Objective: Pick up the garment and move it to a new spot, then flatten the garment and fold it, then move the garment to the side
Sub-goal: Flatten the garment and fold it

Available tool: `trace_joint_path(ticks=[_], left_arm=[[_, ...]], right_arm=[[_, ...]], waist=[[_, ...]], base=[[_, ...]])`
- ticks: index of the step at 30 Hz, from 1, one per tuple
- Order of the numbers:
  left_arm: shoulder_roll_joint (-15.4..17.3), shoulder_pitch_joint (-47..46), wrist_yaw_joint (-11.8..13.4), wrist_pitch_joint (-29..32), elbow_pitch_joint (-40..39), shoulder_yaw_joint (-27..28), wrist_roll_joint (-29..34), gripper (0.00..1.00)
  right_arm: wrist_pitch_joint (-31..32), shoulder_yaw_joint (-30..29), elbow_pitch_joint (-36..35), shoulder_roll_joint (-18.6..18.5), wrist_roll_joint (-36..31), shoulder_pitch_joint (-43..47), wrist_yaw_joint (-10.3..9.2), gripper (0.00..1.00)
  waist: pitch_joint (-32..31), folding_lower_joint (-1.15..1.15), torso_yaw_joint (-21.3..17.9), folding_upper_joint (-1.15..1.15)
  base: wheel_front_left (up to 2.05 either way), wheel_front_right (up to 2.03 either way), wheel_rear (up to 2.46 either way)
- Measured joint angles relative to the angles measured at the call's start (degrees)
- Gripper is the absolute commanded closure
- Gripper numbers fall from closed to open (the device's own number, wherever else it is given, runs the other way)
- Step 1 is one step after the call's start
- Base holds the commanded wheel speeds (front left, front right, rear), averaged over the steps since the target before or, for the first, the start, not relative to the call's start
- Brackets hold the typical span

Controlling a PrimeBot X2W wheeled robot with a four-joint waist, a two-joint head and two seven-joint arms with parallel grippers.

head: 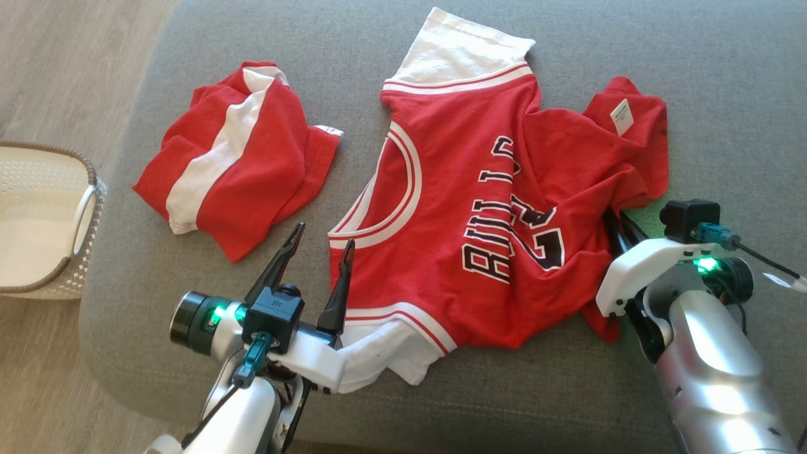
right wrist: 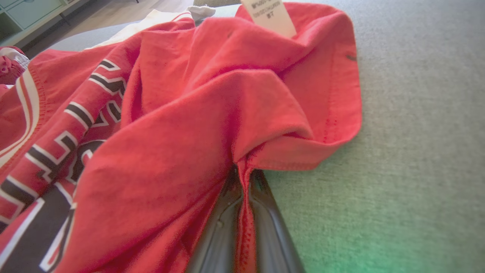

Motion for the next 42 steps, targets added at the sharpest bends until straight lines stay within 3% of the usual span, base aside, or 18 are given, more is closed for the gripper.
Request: trace_joint_path(ticks=[6, 13, 20, 24, 25, 26, 27, 35, 42], left_arm=[[-0.32, 0.01, -0.27, 0.00, 0.09, 0.01, 0.00, 0.00], [-0.98, 0.01, -0.77, 0.00, 0.25, -0.22, 0.01, 0.00], [-1.62, 0.01, -1.32, 0.00, 0.31, -1.07, 0.02, 0.00], [-1.92, -0.02, -1.35, 0.00, 0.34, -1.07, 0.02, 0.00], [-1.99, -0.06, -1.52, 0.00, 0.35, -1.08, 0.02, 0.00], [-2.02, -0.12, -1.81, 0.00, 0.36, -1.08, 0.02, 0.00], [-2.07, -0.18, -1.85, 0.00, 0.36, -1.07, 0.02, 0.00], [-2.09, -0.29, -1.77, 0.00, 0.89, -0.64, 0.04, 0.00], [-1.99, 0.54, -1.75, 0.00, 0.88, -0.10, 0.09, 0.00]], right_arm=[[-0.44, -1.91, 0.23, -0.47, -4.72, -0.74, 0.00, 1.00], [4.10, -4.23, -3.64, -8.49, -8.32, -3.39, -0.01, 1.00], [10.98, -1.47, -5.55, -13.99, -10.02, -8.28, 0.00, 1.00], [14.14, 0.67, -2.60, -16.75, -10.15, -10.38, 0.00, 1.00], [14.48, 0.45, -1.60, -17.26, -10.21, -10.71, 0.00, 0.33], [14.48, -0.21, -0.83, -17.59, -10.51, -10.84, 0.00, 0.33], [14.47, -1.10, 0.15, -17.70, -10.83, -11.06, 0.00, 0.00], [10.96, -5.45, 1.85, -16.01, -15.22, -11.40, -0.01, 0.00], [4.75, -9.49, -4.97, -9.90, -15.38, -6.86, -0.01, 0.00]], waist=[[-0.41, 0.00, -0.57, 0.00], [-0.86, 0.00, -0.66, 0.00], [-0.37, 0.00, 0.25, 0.00], [0.20, 0.00, 0.86, 0.00], [0.32, 0.00, 1.03, 0.00], [0.43, 0.00, 1.17, 0.00], [0.52, 0.00, 1.25, 0.00], [-0.50, 0.00, -0.19, 0.00], [-3.09, 0.00, -2.73, 0.00]], base=[[0.00, 0.00, 0.00], [0.00, 0.00, 0.00], [0.00, 0.00, 0.00], [0.00, 0.00, 0.00], [0.00, 0.00, 0.00], [0.00, 0.00, 0.00], [0.00, 0.00, 0.00], [0.00, 0.00, 0.00], [0.00, 0.00, 0.00]])
